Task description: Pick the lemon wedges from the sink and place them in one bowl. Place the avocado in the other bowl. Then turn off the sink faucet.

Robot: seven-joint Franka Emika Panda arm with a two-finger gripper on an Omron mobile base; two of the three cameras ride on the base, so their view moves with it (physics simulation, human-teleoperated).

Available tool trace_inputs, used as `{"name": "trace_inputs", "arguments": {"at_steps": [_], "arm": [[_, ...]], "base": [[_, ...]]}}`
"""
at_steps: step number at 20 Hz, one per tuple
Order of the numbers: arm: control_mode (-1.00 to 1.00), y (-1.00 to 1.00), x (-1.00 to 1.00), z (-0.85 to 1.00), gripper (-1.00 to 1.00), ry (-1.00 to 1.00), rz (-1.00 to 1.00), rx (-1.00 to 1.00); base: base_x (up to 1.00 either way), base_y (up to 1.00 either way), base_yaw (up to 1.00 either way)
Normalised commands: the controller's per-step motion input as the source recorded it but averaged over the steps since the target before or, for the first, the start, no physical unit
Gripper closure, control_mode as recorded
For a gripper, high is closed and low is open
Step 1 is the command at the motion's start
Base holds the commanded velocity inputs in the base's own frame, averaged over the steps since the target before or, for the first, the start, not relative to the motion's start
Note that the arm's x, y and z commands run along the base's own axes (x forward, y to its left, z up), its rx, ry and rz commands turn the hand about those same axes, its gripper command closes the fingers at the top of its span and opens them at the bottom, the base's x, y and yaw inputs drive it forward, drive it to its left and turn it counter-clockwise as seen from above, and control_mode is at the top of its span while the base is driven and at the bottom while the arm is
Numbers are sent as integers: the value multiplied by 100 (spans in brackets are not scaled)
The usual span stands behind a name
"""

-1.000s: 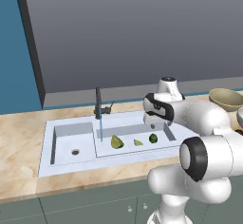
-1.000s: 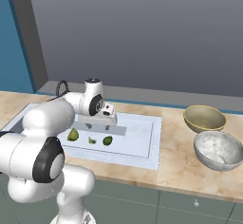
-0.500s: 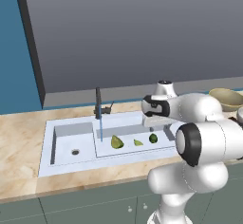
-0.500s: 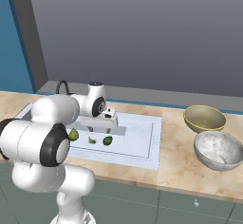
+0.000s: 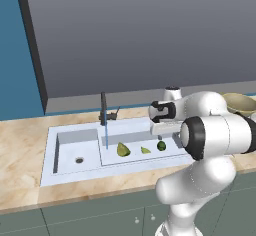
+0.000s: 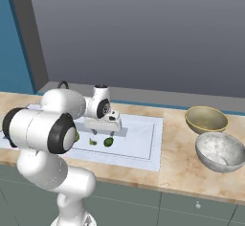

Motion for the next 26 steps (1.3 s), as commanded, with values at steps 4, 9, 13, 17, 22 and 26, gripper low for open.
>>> {"name": "trace_inputs", "arguments": {"at_steps": [4,9,13,17,22,26], "arm": [[-100,-2,9,-21,-100,1,0,0],[-100,0,1,-20,-100,1,0,0],[-100,0,5,-25,-100,0,0,0],[-100,0,8,-23,-100,1,0,0],[-100,0,9,-25,-100,0,0,0],[-100,0,16,-22,-100,0,0,0]], "base": [[0,0,0],[0,0,0],[0,0,0],[0,0,0],[0,0,0],[0,0,0]]}}
